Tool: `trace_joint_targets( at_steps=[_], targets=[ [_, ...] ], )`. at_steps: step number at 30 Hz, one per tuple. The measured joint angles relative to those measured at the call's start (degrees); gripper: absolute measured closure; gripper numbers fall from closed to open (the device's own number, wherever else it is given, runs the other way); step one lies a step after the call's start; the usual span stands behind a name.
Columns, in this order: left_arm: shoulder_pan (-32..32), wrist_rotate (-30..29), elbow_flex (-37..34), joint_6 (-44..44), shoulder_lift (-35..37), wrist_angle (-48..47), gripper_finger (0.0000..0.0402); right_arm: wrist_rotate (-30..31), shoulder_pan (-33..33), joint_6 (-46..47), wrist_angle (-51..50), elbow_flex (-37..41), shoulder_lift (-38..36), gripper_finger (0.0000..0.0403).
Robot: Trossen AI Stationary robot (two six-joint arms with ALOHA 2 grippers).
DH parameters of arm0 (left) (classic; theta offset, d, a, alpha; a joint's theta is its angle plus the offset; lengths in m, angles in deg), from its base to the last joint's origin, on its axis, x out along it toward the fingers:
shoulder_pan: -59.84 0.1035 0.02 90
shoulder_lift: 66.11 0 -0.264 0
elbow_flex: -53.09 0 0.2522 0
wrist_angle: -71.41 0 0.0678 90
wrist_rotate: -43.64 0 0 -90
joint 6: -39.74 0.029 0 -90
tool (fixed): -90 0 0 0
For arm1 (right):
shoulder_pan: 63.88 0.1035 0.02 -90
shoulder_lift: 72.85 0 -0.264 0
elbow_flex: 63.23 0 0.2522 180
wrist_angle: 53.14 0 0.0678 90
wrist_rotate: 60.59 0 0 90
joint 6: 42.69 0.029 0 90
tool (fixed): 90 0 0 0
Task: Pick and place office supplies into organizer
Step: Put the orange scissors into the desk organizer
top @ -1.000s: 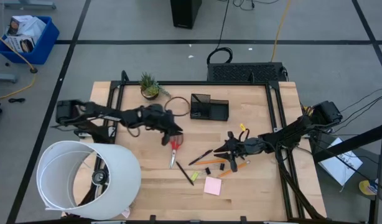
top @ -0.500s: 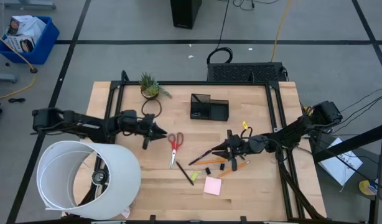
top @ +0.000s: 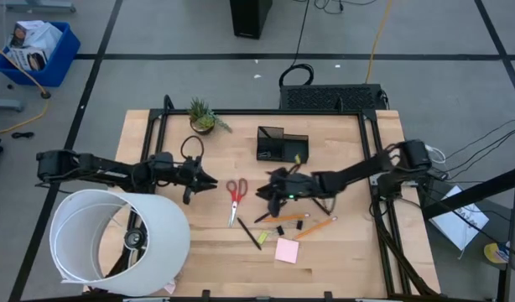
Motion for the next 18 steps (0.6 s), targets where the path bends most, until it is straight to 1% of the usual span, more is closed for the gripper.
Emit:
trace_joint_targets(
  at_steps=[5,9,11,15,18],
  targets=[
    [-0.19,-0.32,0.0,0.2,0.04,0.14,0.0309,0.41,-1.46,0.07,-15.74,-12.52,6.73,0.033],
    [-0.19,-0.32,0.03,0.41,0.04,-0.2,0.0309,4.69,-2.15,1.76,-27.11,-21.46,10.58,0.033],
    [-0.19,-0.31,0.04,0.39,0.0,-0.1,0.0309,7.45,-2.38,3.02,-32.64,-24.31,11.47,0.033],
    [-0.19,-0.2,0.04,0.34,0.0,-0.19,0.0309,10.31,-3.37,4.95,-38.46,-28.04,12.9,0.033],
    [-0.19,2.84,0.04,1.02,0.4,0.12,0.0309,8.69,-4.28,5.07,-37.12,-29.05,14.36,0.033]
  ],
)
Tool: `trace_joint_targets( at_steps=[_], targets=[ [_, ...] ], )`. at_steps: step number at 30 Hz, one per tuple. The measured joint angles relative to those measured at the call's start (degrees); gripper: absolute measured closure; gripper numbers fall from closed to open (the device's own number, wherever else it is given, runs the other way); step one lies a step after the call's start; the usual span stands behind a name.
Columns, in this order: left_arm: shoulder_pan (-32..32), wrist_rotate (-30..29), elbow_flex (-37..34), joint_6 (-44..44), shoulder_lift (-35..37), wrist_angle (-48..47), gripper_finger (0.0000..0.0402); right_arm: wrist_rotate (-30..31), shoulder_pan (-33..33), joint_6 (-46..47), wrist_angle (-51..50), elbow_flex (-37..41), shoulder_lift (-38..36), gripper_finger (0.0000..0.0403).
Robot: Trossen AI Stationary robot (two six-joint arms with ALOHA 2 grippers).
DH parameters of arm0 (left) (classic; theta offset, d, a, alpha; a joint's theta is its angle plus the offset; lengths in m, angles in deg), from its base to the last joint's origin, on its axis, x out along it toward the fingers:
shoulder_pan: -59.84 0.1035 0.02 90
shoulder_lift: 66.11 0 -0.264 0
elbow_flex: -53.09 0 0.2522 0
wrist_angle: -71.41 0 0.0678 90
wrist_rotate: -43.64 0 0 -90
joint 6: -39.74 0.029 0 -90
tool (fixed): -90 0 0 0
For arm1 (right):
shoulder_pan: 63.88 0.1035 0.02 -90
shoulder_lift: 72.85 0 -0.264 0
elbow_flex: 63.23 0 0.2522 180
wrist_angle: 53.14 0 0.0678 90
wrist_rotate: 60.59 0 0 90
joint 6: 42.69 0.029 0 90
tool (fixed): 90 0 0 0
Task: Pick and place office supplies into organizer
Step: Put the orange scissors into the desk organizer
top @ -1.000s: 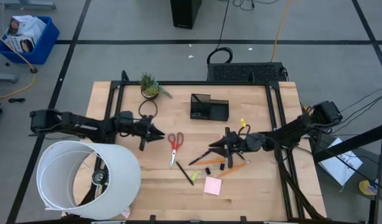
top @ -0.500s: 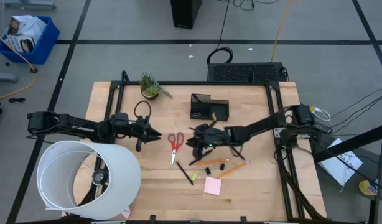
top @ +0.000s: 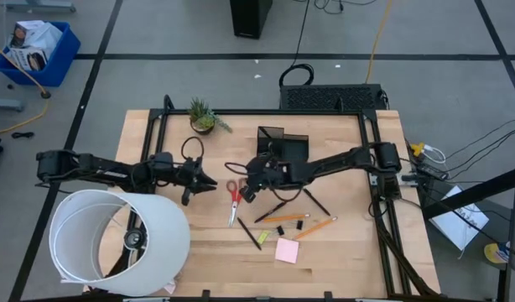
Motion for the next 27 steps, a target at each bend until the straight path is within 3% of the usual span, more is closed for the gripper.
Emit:
trace_joint_targets(
  at_steps=[15,27],
  targets=[
    [0.0,1.85,0.0,1.24,1.48,0.88,0.0309,-4.32,-0.74,-1.78,-1.07,-6.67,10.49,0.033],
    [0.0,1.99,0.0,1.15,1.45,-0.21,0.0309,-0.66,-0.36,-3.13,-4.37,-8.26,10.98,0.033]
  ],
)
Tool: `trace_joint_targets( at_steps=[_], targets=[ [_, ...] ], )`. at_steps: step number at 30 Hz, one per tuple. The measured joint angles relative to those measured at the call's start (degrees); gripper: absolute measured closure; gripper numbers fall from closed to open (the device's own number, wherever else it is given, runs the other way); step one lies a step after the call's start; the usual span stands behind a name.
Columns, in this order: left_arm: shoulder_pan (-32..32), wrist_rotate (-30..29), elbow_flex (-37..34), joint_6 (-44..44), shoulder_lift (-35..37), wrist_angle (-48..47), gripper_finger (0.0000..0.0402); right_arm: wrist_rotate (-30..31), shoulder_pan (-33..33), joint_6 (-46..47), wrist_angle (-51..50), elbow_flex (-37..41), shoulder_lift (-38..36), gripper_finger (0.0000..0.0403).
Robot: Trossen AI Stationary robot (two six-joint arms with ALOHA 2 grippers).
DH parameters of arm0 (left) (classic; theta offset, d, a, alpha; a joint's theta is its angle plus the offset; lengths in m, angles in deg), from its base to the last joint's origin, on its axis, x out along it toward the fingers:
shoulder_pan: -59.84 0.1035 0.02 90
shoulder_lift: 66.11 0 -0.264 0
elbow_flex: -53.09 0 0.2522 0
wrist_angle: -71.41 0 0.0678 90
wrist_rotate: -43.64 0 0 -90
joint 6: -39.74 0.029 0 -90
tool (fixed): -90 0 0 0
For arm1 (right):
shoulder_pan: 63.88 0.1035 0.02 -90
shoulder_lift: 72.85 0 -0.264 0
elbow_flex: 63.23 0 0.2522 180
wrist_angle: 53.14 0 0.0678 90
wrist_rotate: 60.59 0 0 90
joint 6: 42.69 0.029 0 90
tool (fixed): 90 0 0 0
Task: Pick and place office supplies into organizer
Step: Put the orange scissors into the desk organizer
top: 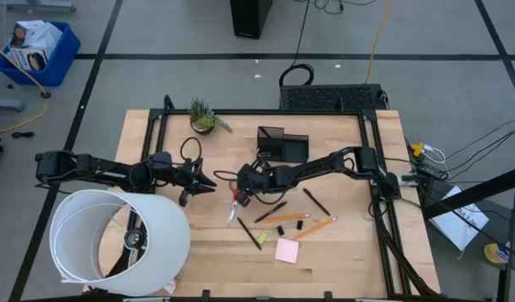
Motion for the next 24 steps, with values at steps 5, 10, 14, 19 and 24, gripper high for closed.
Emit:
trace_joint_targets(
  at_steps=[5,10,14,19,24],
  targets=[
    [0.0,0.03,0.0,0.14,0.0,-0.15,0.0309,1.01,0.14,-0.75,-0.42,-0.02,-0.01,0.033],
    [0.0,0.07,0.0,0.12,0.0,-0.19,0.0309,1.3,0.27,-0.78,-1.06,-0.02,-0.01,0.033],
    [0.0,0.09,0.0,0.12,0.0,-0.21,0.0309,3.02,0.29,-0.74,-2.62,-0.02,-0.01,0.033],
    [0.0,0.09,0.0,0.12,0.0,-0.22,0.0309,2.22,0.06,-0.74,-3.7,-0.02,0.09,0.033],
    [0.0,0.07,0.0,0.07,0.0,-0.23,0.0309,0.69,-0.03,-0.81,-3.16,-0.02,0.45,0.033]
  ],
)
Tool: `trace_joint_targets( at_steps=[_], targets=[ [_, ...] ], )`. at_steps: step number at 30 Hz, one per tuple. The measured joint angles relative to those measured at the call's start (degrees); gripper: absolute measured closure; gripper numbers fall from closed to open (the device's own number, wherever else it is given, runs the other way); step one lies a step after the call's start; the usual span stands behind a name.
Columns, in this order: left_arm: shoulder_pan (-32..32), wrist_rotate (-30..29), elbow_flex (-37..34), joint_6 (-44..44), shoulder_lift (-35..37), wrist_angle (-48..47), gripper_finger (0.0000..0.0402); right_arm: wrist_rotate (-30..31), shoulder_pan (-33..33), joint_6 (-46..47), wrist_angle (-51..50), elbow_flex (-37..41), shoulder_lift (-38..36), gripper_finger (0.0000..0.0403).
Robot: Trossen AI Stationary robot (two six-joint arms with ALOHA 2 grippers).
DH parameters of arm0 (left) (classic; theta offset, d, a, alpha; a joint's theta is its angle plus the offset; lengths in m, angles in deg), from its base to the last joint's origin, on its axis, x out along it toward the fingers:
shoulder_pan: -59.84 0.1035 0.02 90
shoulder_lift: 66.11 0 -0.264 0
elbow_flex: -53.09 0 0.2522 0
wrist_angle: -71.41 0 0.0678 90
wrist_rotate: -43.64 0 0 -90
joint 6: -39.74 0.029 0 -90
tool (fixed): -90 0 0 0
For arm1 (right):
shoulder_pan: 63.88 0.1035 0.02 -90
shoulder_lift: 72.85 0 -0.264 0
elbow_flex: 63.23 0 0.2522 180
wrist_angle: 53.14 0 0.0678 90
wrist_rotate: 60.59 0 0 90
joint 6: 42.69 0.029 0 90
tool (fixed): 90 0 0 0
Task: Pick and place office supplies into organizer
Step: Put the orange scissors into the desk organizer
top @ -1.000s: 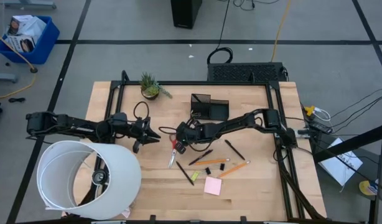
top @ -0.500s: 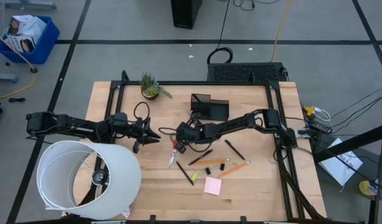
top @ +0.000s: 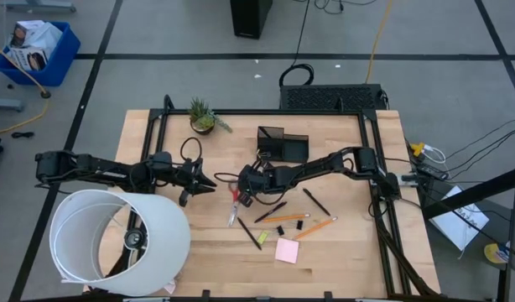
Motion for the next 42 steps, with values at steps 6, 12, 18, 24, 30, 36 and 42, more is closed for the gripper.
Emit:
trace_joint_targets(
  at_steps=[6,12,18,24,30,36,42],
  targets=[
    [0.0,-0.07,0.0,0.01,0.0,0.0,0.0309,0.37,0.0,-1.16,0.13,0.0,0.0,0.033],
    [0.0,-0.13,0.0,0.0,0.0,-0.04,0.0309,1.72,-0.09,-2.42,0.5,0.02,0.0,0.033],
    [0.0,-0.15,0.0,0.0,0.0,-0.05,0.0309,1.69,-0.09,-6.57,1.11,0.02,0.97,0.033],
    [0.0,-0.26,0.02,-0.07,0.0,-0.66,0.0309,-0.81,-0.11,-10.35,2.3,-0.11,2.42,0.0331],
    [0.0,-0.35,0.02,0.28,-0.02,-1.46,0.0309,-1.29,-0.13,-12.85,2.91,-0.09,2.49,0.0366],
    [0.0,-0.33,0.02,0.33,-0.02,-1.57,0.0309,-2.41,-0.17,-13.09,3.34,-0.02,2.49,0.039],
    [0.0,-0.33,0.02,0.51,-0.02,-1.73,0.0309,-2.24,-0.17,-13.36,3.99,0.08,2.34,0.0384]
  ],
)
